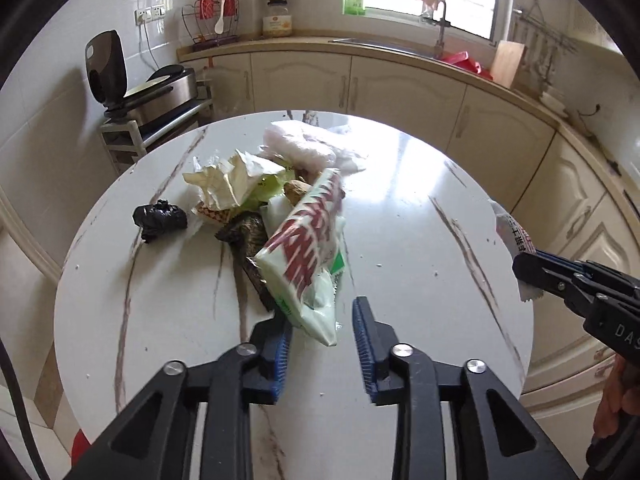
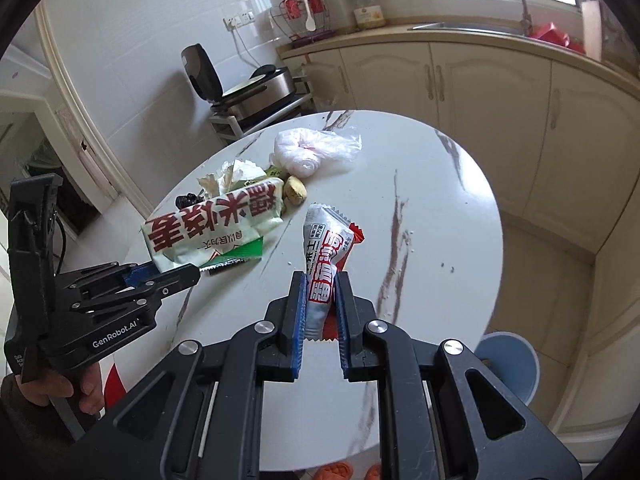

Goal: Collect trash
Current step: 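Grasp the green-checked tissue pack with the left tool while the right tool grasps the red candy wrapper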

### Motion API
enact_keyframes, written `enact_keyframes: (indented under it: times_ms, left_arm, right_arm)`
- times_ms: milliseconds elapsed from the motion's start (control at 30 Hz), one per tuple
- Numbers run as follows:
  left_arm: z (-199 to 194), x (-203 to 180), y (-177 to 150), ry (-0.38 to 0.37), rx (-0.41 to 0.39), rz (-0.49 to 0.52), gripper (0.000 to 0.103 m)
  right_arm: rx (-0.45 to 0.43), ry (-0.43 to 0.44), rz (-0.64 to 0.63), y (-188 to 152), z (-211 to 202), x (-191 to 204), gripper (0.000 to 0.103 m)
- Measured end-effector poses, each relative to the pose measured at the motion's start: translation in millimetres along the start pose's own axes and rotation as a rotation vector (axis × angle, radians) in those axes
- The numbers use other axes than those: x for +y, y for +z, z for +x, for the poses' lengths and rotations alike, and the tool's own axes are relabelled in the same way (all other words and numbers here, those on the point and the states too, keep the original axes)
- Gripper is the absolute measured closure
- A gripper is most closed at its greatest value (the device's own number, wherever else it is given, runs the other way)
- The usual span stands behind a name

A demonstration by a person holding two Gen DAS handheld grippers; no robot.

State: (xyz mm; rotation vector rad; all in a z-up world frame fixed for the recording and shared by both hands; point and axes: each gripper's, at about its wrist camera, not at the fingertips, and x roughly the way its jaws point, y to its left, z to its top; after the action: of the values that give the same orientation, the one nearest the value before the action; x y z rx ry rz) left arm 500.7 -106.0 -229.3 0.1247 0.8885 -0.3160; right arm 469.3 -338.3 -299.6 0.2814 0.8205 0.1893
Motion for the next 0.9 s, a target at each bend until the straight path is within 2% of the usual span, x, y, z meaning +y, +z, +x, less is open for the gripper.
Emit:
enact_keyframes:
  times_ms: [33, 100, 167, 333, 367, 400, 433, 467, 533, 633, 900]
  left_arm:
    - [1.4, -3.3, 0.8, 0.017, -0.002, 0.006, 0.045]
    - [9.3, -9.4, 3.3, 0.064, -0.008, 0.032, 0.026]
    - [13.2, -18.1, 5.4, 0.081, -0.004, 0.038, 0.025]
    - [31.4, -21.1, 7.8, 0.039, -0.005, -0.036, 0.029]
    - [32.3, -19.8, 8.7, 0.03, -0.012, -0.048, 0.03]
    - [33.0, -18.1, 9.6, 0.014, -0.018, -0.061, 0.041]
    - [34.3, -16.5, 10.5, -0.004, -0.015, -0.072, 0.066]
    - [34.2, -14.7, 11.0, -0.025, -0.011, -0.081, 0.075]
    - [36.6, -15.0, 11.7, -0.054, -0.004, -0.088, 0.085]
    - [41.7, -20.1, 11.7, -0.06, -0.013, -0.071, 0.093]
    - [14.8, -42.6, 0.0, -0.085, -0.094, -0.058, 0.095]
  right_arm:
    - [0.005, 0.002, 0.007, -3.7, -1.5, -4.2, 0.089]
    - [0.018, 0.006, 0.016, -10.0, -2.0, -11.2, 0.089]
    - [0.026, 0.01, 0.019, -14.1, -0.6, -15.4, 0.089]
    - [0.041, 0.02, 0.028, -20.0, 7.8, -21.5, 0.089]
    - [0.043, 0.02, 0.031, -20.3, 9.4, -23.4, 0.089]
    - [0.044, 0.019, 0.035, -20.9, 11.2, -25.0, 0.089]
    - [0.045, 0.021, 0.038, -20.4, 13.4, -26.9, 0.089]
    - [0.046, 0.022, 0.042, -20.3, 15.2, -28.3, 0.089]
    - [0.047, 0.024, 0.047, -19.4, 19.3, -30.3, 0.089]
    - [0.046, 0.027, 0.059, -19.5, 22.5, -34.0, 0.089]
    - [0.026, 0.041, 0.074, -23.4, 11.0, -40.0, 0.089]
